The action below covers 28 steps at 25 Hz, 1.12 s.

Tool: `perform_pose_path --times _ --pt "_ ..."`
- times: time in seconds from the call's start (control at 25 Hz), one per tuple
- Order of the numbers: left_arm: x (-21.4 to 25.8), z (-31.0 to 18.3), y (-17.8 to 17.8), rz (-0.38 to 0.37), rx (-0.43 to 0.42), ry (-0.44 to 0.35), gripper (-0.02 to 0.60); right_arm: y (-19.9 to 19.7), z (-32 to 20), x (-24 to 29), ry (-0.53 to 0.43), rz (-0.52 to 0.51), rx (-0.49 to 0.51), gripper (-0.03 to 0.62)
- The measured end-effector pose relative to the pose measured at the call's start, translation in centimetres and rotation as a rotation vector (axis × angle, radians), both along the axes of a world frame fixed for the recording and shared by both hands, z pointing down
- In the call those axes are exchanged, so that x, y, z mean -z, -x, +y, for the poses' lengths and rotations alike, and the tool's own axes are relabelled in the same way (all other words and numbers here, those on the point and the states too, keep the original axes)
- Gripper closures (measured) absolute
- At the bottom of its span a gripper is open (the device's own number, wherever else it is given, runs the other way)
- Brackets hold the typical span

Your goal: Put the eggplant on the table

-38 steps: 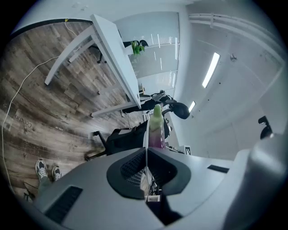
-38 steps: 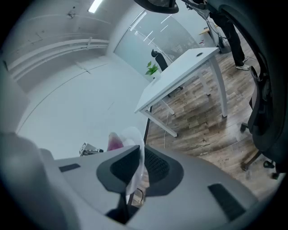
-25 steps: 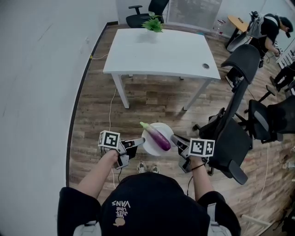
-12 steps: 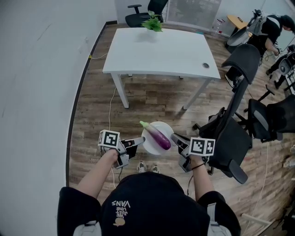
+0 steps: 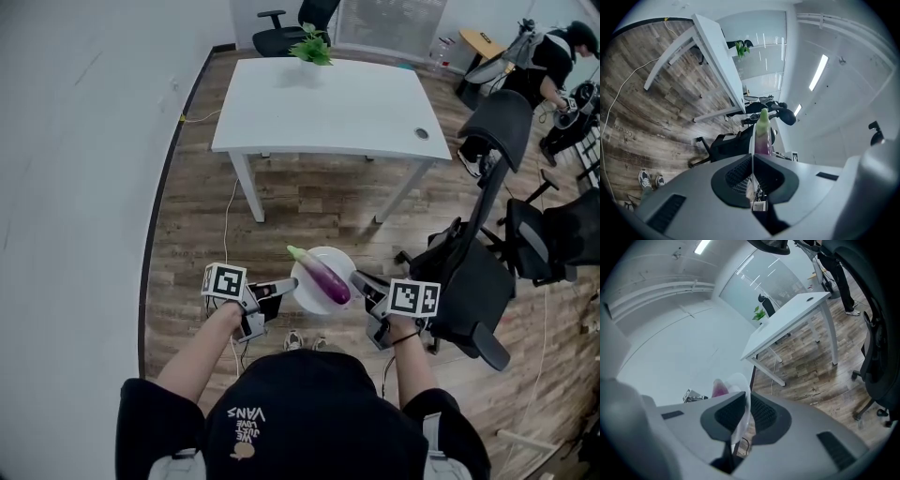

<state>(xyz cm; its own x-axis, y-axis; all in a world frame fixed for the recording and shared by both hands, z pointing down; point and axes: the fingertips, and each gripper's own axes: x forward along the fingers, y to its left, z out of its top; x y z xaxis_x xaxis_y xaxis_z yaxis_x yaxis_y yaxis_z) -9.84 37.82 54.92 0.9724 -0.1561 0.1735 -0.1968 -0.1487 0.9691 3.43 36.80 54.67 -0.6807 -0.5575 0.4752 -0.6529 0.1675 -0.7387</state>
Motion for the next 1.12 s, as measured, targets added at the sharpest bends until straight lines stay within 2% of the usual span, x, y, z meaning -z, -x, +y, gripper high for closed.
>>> perform_pose_path --times 0.56,1.12 --pt "-0.8 -3.3 1.4 0.002 -0.004 0.008 0.561 1.4 -3.2 -0.8 0.006 -0.002 -0.01 0.548" --pt "-0.6 -10.0 -1.5 0.01 0.036 0.004 0.561 -1.5 -10.4 -0.5 0.003 -0.003 0.022 0.548"
